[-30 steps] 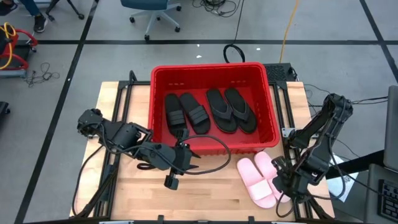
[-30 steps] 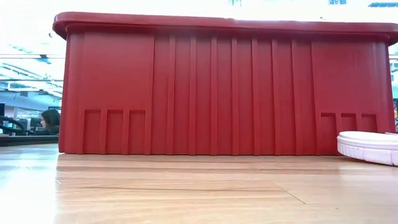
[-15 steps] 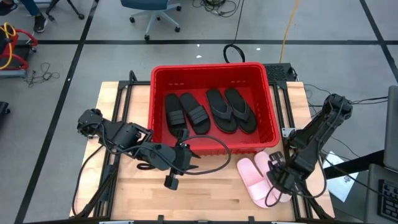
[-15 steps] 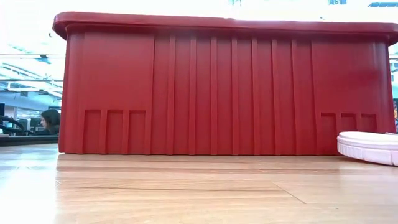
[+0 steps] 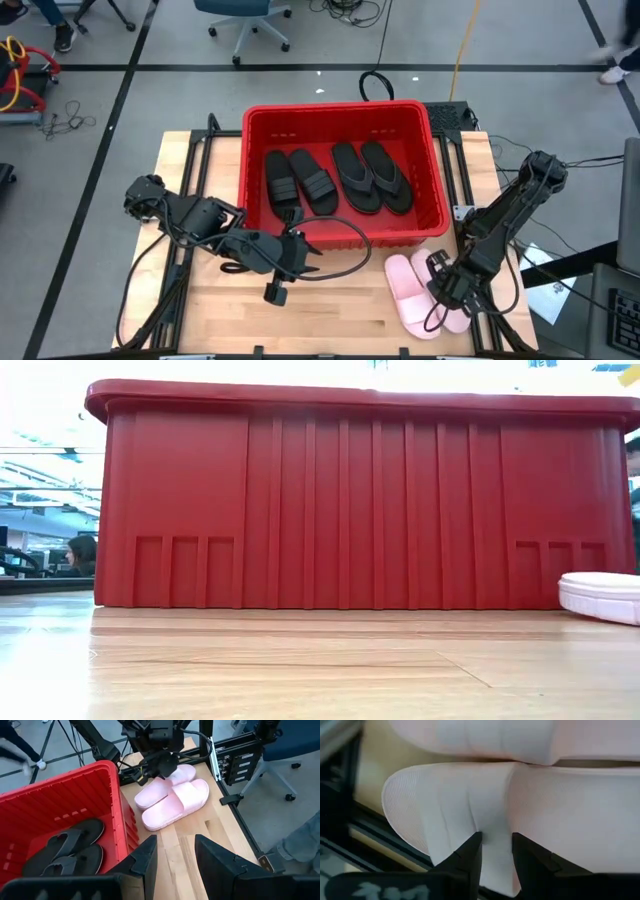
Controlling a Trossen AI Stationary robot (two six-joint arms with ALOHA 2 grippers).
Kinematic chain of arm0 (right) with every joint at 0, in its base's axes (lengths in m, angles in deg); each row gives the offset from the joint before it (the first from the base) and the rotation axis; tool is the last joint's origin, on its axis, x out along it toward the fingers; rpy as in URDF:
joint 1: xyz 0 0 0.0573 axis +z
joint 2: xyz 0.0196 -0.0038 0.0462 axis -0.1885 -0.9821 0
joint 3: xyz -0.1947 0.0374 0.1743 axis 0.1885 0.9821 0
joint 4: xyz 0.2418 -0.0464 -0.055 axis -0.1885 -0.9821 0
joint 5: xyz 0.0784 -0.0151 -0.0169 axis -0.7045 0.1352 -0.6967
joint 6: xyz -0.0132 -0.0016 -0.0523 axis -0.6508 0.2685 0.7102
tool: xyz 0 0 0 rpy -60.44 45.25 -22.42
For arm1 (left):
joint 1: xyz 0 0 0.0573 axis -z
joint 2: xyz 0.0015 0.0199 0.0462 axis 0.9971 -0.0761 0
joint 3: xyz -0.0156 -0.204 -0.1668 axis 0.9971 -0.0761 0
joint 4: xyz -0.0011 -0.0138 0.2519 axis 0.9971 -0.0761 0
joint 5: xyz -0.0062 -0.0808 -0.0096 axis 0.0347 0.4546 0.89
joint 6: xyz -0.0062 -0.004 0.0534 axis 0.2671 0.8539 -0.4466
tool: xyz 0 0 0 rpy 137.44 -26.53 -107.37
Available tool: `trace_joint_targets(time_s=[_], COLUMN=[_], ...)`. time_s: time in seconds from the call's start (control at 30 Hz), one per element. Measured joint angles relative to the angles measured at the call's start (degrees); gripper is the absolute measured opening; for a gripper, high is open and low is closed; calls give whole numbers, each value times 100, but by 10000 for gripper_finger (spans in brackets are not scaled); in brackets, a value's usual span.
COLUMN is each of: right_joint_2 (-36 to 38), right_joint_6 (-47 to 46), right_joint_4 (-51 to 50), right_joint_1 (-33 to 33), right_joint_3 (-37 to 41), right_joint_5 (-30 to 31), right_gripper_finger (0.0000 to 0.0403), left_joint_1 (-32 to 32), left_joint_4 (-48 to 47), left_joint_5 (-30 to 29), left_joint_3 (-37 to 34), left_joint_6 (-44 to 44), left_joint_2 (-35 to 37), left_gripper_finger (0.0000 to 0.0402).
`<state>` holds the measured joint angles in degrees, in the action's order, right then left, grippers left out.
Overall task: Pick and place slides into bin
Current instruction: Put the right pink slide into the red container
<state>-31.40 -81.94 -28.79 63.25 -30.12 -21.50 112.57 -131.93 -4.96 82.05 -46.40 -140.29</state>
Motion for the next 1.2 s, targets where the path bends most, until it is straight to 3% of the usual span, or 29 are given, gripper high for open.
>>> trace_joint_targets(time_s=[0.37, 0.73, 0.83, 0.97, 1.2], right_joint_2=[2, 4, 4, 4, 20], right_joint_6=[-585, -1121, -1323, -1512, -2075], right_joint_4=[1036, 1484, 1546, 1908, 2577], right_joint_1=[-24, -24, -26, -26, -9], right_joint_3=[294, 296, 296, 371, 681], right_joint_5=[-1061, -1027, -936, -996, -1107], right_gripper_finger=[95, 93, 72, 14, 5], left_joint_1=[0, 0, 0, 0, 0], left_joint_4=[0, 0, 0, 0, 0], left_joint_5=[2, 4, 6, 7, 9], left_joint_3=[0, 0, 0, 0, 0], left_joint_6=[-2, 59, 111, 114, 113], left_joint_2=[-2, -2, -2, -2, -2], left_gripper_finger=[129, 129, 129, 129, 129])
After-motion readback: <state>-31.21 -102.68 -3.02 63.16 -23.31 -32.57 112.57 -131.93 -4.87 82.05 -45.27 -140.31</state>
